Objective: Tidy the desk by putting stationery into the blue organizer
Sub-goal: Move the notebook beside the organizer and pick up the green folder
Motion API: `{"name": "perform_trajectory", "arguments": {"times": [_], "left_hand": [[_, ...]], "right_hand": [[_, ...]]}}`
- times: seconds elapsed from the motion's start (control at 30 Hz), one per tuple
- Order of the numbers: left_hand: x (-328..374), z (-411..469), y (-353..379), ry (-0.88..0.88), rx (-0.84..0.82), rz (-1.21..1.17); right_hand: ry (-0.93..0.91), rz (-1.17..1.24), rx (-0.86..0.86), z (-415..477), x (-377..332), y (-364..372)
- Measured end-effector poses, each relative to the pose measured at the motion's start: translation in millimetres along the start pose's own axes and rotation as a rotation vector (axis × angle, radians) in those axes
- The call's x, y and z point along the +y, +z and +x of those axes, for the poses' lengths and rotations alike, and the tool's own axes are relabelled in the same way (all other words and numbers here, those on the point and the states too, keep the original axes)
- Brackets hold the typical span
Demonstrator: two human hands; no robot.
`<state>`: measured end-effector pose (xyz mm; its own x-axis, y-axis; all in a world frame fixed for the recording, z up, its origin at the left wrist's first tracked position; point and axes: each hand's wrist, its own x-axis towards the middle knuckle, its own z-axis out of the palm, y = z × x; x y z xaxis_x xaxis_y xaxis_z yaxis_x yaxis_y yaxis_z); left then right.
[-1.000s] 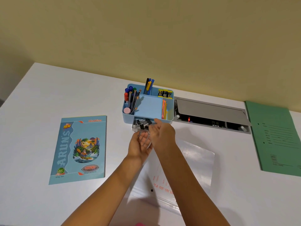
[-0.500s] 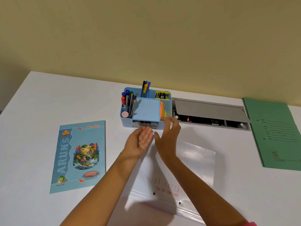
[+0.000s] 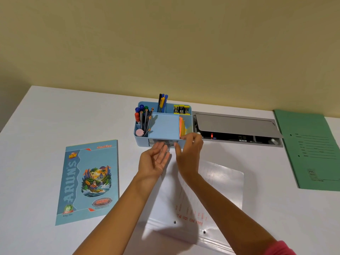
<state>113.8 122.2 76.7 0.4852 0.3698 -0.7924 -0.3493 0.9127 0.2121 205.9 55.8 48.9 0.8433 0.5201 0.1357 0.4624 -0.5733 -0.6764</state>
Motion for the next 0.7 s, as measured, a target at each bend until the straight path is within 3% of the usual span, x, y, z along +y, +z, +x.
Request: {"name": "perform_trajectory", "arguments": {"times": [0.1,0.23,0.33,0.47,0.7], "left_hand": [[5.5,-0.8,-9.5,0.154,0.099,0.107],[33.4,-0.3,-14.3,0.477,0.269,0.208],[57.6,4.3,-12.7,0.652,0.355,0.415],[77.5,17.4,-3.1,0.6,0.289,0.746],[92.9,37.8,8.7,0.572,0.302,1.075]], "right_hand": [[0.003,0.042,-0.021,-2.6,-1.2,-2.4],[0.074,0.115,0.105,9.0,-4.0,-15.2],[0.184,0.105,0.117,32.3,-5.3,-23.8],[0.24,0.043,-0.06,59.0,-0.7,-28.4],[0.313,-0.173,-0.472,85.0,-3.0,-28.7]]}}
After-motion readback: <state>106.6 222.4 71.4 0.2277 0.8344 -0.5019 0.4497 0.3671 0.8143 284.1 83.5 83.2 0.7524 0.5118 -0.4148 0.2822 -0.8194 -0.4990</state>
